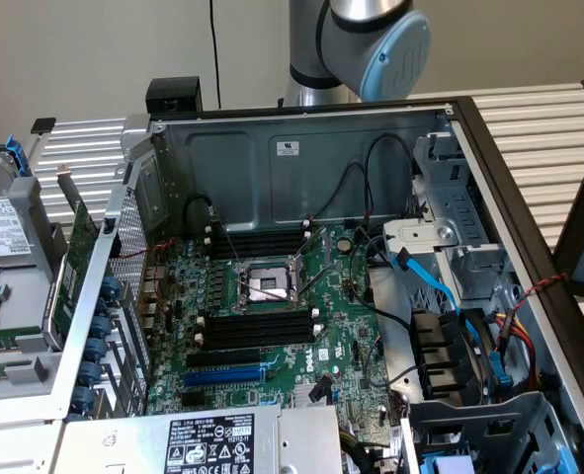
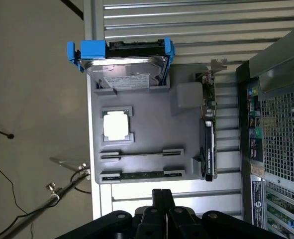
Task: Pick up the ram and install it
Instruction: 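Reach for the ram, then pick up the ram and move it above insertion slot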
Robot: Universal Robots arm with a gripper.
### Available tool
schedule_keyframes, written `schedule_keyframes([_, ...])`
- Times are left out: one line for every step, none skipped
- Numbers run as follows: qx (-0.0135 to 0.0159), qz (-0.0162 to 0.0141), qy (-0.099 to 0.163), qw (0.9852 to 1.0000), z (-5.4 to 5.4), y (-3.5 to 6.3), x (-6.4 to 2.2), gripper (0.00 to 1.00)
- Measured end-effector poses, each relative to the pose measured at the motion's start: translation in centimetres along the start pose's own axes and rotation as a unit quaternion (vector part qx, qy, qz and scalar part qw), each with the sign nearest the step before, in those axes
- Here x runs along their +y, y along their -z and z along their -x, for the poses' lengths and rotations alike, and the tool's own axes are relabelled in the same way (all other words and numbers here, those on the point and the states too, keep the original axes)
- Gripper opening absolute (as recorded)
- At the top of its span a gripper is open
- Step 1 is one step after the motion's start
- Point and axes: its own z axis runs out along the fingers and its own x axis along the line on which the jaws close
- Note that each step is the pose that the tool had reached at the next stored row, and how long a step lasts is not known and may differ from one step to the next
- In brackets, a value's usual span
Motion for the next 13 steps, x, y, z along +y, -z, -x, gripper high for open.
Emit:
schedule_keyframes([0.0002,0.0,0.0,1.0,-0.05,0.0,0.04,0.11])
schedule_keyframes([0.0005,0.0,0.0,1.0,-0.08,-0.01,0.05,0.11])
schedule_keyframes([0.0011,-0.0001,0.0,1.0,-0.11,-0.01,0.06,0.11])
schedule_keyframes([0.0014,-0.0001,0.0,1.0,-0.15,-0.01,0.11,0.11])
schedule_keyframes([0.0017,-0.0001,0.0,1.0,-0.17,-0.01,0.15,0.11])
schedule_keyframes([0.0018,-0.0001,0.0,1.0,-0.17,-0.01,0.14,0.11])
schedule_keyframes([0.0018,-0.0001,0.0,1.0,-0.17,-0.01,0.14,0.11])
schedule_keyframes([0.0019,-0.0001,0.0,1.0,-0.17,-0.01,0.15,0.11])
schedule_keyframes([0.0018,-0.0001,0.0,1.0,-0.16,-0.01,0.15,0.11])
schedule_keyframes([0.0018,-0.0001,0.0,1.0,-0.17,-0.01,0.15,0.11])
schedule_keyframes([0.0018,-0.0001,0.0,1.0,-0.16,-0.01,0.15,0.11])
schedule_keyframes([0.0018,-0.0001,0.0,1.0,-0.16,-0.01,0.15,0.11])
schedule_keyframes([0.0018,-0.0001,0.0,1.0,-0.16,-0.01,0.15,0.11])
